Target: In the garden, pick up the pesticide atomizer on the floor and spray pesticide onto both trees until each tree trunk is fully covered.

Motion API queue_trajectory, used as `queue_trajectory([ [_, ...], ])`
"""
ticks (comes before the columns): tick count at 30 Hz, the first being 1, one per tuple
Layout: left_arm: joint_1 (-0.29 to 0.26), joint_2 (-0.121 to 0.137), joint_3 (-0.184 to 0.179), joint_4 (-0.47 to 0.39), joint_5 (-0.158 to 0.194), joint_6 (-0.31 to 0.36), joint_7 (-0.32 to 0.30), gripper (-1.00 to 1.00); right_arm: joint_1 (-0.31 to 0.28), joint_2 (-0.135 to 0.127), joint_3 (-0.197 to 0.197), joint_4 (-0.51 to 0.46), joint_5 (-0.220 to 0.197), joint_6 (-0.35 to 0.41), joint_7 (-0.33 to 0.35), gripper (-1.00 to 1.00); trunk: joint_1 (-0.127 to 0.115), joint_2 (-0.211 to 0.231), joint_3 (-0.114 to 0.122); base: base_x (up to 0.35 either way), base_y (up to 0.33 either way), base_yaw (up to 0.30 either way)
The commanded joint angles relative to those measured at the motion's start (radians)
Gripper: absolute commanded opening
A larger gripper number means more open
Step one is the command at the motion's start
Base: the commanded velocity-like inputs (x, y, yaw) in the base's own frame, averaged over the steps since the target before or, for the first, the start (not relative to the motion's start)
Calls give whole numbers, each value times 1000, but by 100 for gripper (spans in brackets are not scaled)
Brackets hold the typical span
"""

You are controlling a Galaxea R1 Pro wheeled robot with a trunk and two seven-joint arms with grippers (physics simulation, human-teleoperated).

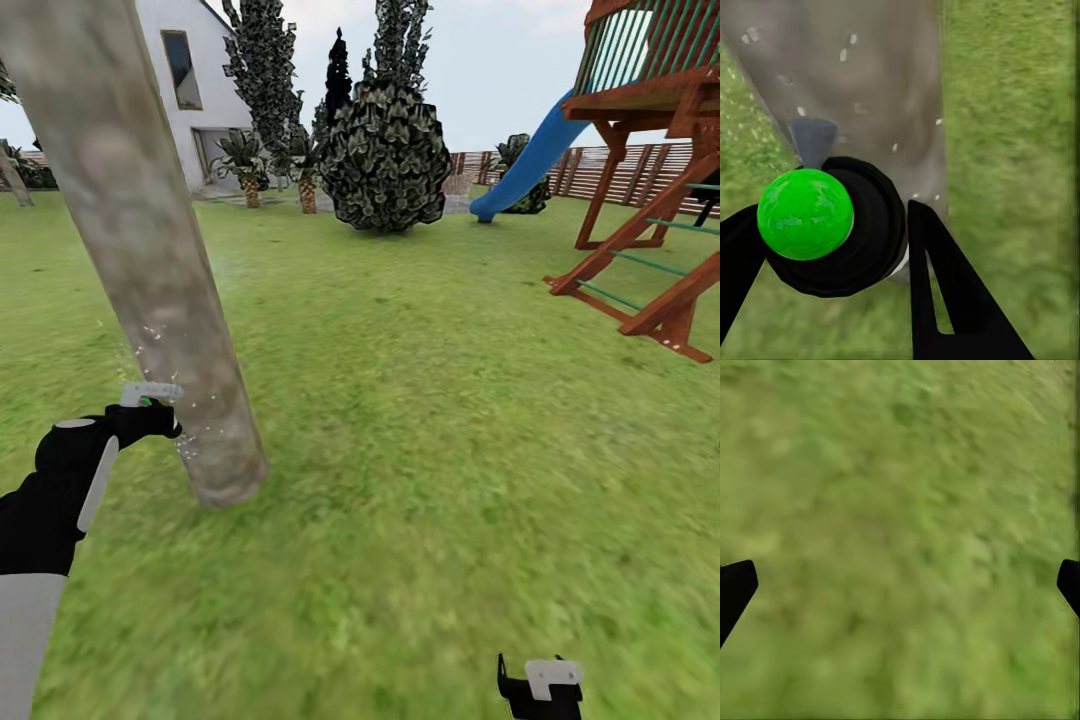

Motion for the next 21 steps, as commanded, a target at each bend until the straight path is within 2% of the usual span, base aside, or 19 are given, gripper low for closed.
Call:
queue_trajectory([
  [1, 0, 0, 0, 0, 0, 0, 0, -100, 0, 0, 0, 0, 0, 0, 0, 100, 0, 0, 0, 0, -272, 4],
  [4, 1, 1, 0, 1, -2, 0, 2, -100, 0, 1, 0, 0, 0, 0, 0, 100, 0, 0, 0, 0, -272, 178],
  [5, 1, 1, 3, 3, -19, 0, 2, -100, 0, 1, 0, 0, 0, 0, 0, 100, 0, 0, 0, 5, -272, 269],
  [7, 1, 1, 7, 9, -78, 0, 1, -100, 0, 1, 0, 0, 0, 0, 0, 100, 0, 0, 0, 71, -272, 276],
  [8, 1, 0, 7, 10, -90, 0, 0, -100, 0, 1, 0, 0, 0, 0, 0, 100, 0, 0, 0, 130, -267, 278],
  [11, 2, -3, 3, 11, -95, 1, -4, -100, 0, 1, 0, 0, 1, 0, 0, 100, 0, 0, 0, 177, -239, 231],
  [19, 3, -7, 0, 29, -92, 2, -5, -100, 0, 1, 0, 0, 2, 0, 0, 100, 0, 0, 0, 248, -180, 56],
  [21, 24, -6, 3, 49, -93, 2, -5, -100, 0, 1, 0, 0, 2, 0, 0, 100, 0, 0, 0, 272, -167, 258],
])
